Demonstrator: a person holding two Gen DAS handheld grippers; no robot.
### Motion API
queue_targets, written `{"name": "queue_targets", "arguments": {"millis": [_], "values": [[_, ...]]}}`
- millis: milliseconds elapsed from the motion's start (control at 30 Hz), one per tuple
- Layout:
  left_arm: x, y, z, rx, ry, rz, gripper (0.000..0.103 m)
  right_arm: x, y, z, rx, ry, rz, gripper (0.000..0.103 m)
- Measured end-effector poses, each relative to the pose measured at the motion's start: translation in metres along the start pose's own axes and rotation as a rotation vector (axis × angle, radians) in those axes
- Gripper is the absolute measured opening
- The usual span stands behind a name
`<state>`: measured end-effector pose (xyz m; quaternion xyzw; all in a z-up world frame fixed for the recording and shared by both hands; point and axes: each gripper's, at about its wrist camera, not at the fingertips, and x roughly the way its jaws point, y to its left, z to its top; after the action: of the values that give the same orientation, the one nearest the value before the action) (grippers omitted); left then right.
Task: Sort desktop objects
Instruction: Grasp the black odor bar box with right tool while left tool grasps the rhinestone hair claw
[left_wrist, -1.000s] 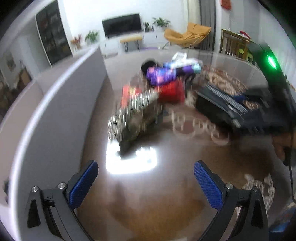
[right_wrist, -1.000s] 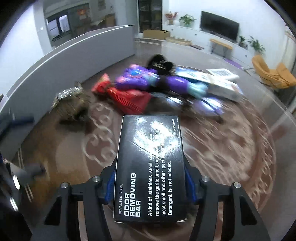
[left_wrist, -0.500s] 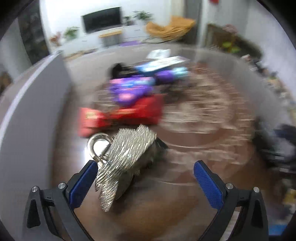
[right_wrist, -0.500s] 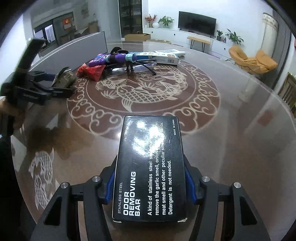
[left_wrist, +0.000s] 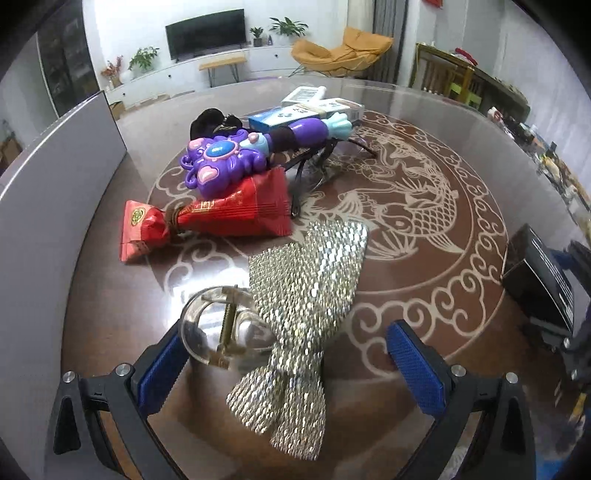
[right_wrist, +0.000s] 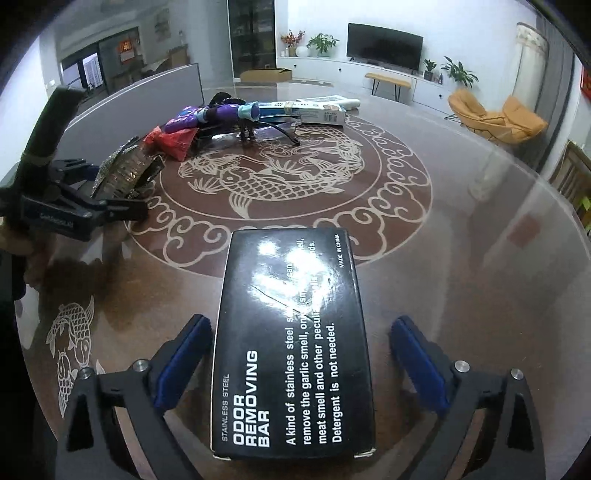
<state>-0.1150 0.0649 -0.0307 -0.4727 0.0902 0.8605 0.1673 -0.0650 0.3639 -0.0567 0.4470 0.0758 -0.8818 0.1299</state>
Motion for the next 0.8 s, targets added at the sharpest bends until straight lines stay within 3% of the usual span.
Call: {"name": "queue_targets", "arguments": {"millis": [100,800], "values": [[0.0006,0.002,-0.002,-0.002,-0.018,-0.001,0.103,0.0015,0.0008,0.0001,-0.004,0.007,0.006,0.103],[0.0026,0.0009,-0.0015,-0.022,-0.034,0.005,0.103,0.0026,0.0014,0.0,-0.006,0.01,0.008,0.103]]}}
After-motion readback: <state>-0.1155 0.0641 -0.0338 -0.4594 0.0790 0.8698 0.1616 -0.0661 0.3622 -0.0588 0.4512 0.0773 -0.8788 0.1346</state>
